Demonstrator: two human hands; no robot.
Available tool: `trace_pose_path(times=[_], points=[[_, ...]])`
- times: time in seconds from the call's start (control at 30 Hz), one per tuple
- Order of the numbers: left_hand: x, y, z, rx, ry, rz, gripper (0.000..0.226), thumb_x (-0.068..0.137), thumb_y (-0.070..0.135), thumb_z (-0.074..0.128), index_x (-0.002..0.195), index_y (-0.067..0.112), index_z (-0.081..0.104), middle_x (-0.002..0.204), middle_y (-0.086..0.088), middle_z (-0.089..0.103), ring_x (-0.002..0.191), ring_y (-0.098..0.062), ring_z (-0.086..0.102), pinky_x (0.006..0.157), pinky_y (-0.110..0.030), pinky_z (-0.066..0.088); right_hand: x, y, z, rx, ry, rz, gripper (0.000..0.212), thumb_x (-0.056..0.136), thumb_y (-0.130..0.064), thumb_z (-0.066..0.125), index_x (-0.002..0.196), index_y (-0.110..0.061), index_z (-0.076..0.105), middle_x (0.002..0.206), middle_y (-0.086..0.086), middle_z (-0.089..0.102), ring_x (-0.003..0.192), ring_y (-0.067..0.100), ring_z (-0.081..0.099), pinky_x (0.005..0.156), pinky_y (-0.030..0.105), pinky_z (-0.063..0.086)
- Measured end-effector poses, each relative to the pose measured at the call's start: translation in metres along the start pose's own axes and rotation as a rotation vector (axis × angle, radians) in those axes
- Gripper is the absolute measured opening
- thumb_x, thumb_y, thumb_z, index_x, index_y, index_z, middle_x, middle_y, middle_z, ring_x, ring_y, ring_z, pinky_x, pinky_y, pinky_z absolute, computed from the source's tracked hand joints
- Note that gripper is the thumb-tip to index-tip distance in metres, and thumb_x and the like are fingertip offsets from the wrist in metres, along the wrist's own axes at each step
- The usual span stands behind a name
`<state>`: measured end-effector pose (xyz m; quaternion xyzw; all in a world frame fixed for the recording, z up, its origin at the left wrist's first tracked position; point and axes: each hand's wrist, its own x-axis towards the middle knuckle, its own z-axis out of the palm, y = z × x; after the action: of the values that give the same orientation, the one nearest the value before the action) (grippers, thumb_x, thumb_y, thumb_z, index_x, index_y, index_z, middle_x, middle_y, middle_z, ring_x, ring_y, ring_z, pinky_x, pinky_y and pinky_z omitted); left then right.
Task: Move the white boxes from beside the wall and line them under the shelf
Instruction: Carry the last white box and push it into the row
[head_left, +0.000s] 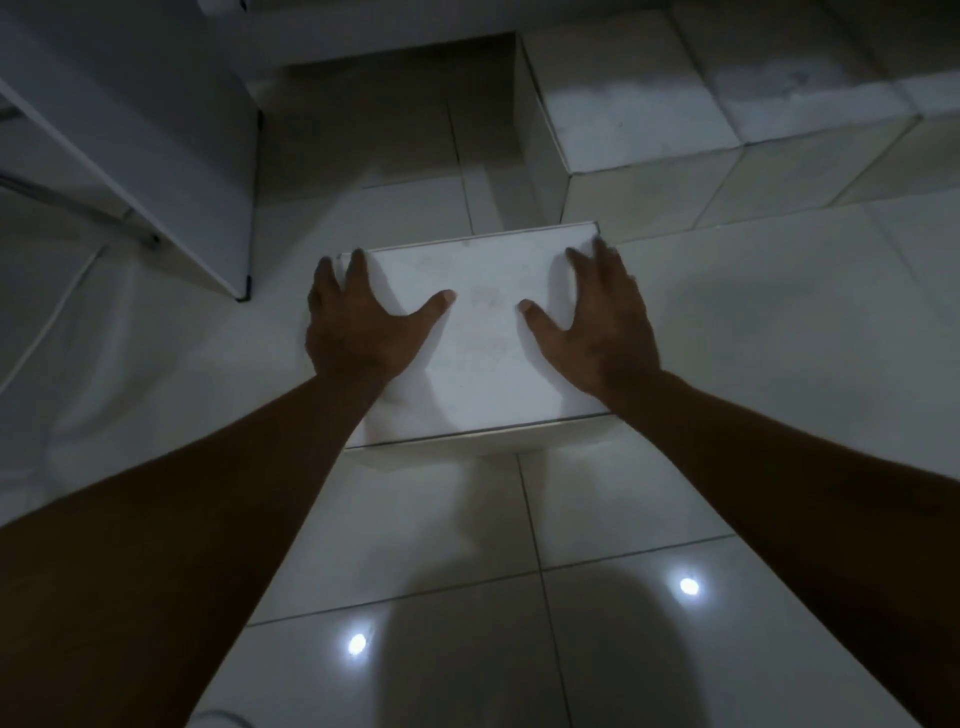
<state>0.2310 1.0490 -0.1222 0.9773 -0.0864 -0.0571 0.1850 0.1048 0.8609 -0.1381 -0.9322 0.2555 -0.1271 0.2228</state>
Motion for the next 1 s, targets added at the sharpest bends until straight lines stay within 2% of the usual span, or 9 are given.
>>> trace_pose_path(times=[0.07,0.13,0.27,0.33,0.47,0.63,0.83,0.9,1.0], points=[[0.009,0.005,0.006,0.094,0.010,0.168,0.105,0.073,0.088,0.039,0.155,0.027,0.017,0.163,-0.008,0.008,0.149,-0.030,0.007,0.116,-0.054,0.016,-0.012,0.003,0.001,-0.042,-0.021,-0.307,0.082,0.089,-0.065,0.049,0.147,-0.008,0.038,0.158,0.013,0.027,0.148,0.025,0.018,0.118,0.050,0.017],[0.019,0.007,0.010,0.169,-0.010,0.327,0.096,0.080,0.085,0.031,0.155,0.025,0.019,0.163,-0.008,0.012,0.150,-0.028,0.005,0.118,-0.053,0.006,-0.022,0.004,-0.005,-0.031,-0.184,-0.545,0.095,0.082,-0.074,0.047,0.147,-0.005,0.038,0.156,0.012,0.031,0.147,0.023,0.020,0.118,0.051,0.019],[0.034,0.004,0.010,0.158,-0.061,0.469,0.095,0.080,0.084,0.028,0.151,0.022,0.032,0.155,-0.008,0.034,0.146,-0.028,0.024,0.118,-0.055,0.013,-0.026,0.012,-0.011,-0.182,-0.339,-0.739,0.116,0.071,-0.087,0.047,0.150,-0.003,0.030,0.159,0.013,0.021,0.148,0.024,0.015,0.120,0.048,0.010],[0.035,-0.001,0.008,0.131,-0.054,0.470,0.095,0.079,0.084,0.032,0.149,0.021,0.036,0.152,-0.008,0.040,0.141,-0.028,0.034,0.117,-0.055,0.018,-0.022,0.016,-0.008,-0.234,-0.351,-0.754,0.109,0.075,-0.081,0.050,0.151,-0.006,0.028,0.160,0.012,0.019,0.148,0.024,0.014,0.120,0.047,0.011],[0.033,-0.011,-0.003,0.125,-0.079,0.363,0.092,0.079,0.083,0.040,0.149,0.023,0.034,0.153,-0.005,0.038,0.140,-0.028,0.034,0.115,-0.051,0.027,-0.015,0.016,-0.005,-0.235,-0.345,-0.775,0.096,0.081,-0.071,0.052,0.152,-0.011,0.029,0.160,0.008,0.020,0.148,0.021,0.015,0.121,0.041,0.011],[0.032,-0.033,-0.027,0.223,-0.114,0.252,0.092,0.076,0.083,0.046,0.147,0.025,0.036,0.146,-0.009,0.043,0.131,-0.032,0.041,0.101,-0.049,0.040,-0.001,0.014,-0.004,-0.120,-0.358,-0.735,0.091,0.079,-0.054,0.072,0.150,-0.012,0.033,0.158,0.006,0.025,0.147,0.018,0.019,0.120,0.039,0.014],[0.028,-0.037,-0.035,0.326,-0.166,0.147,0.102,0.070,0.090,0.039,0.144,0.020,0.039,0.140,-0.016,0.049,0.124,-0.037,0.048,0.098,-0.049,0.043,0.031,0.013,-0.014,-0.045,-0.495,-0.473,0.098,0.074,-0.044,0.080,0.152,-0.017,0.027,0.161,-0.004,0.016,0.148,0.009,0.008,0.120,0.029,0.004],[0.021,-0.030,-0.034,0.330,-0.160,0.101,0.104,0.069,0.092,0.038,0.140,0.016,0.043,0.135,-0.017,0.052,0.120,-0.038,0.051,0.095,-0.048,0.044,0.037,0.011,-0.020,-0.055,-0.508,-0.428,0.098,0.075,-0.036,0.082,0.152,-0.015,0.026,0.161,-0.001,0.014,0.149,0.013,0.007,0.120,0.031,0.004],[0.009,-0.026,-0.032,0.336,-0.206,0.063,0.110,0.068,0.092,0.037,0.147,0.016,0.033,0.141,-0.017,0.048,0.125,-0.039,0.048,0.099,-0.049,0.042,0.030,-0.001,-0.028,-0.129,-0.566,-0.403,0.086,0.086,-0.021,0.071,0.153,-0.010,0.018,0.162,0.006,0.005,0.149,0.018,0.002,0.120,0.031,0.000]])
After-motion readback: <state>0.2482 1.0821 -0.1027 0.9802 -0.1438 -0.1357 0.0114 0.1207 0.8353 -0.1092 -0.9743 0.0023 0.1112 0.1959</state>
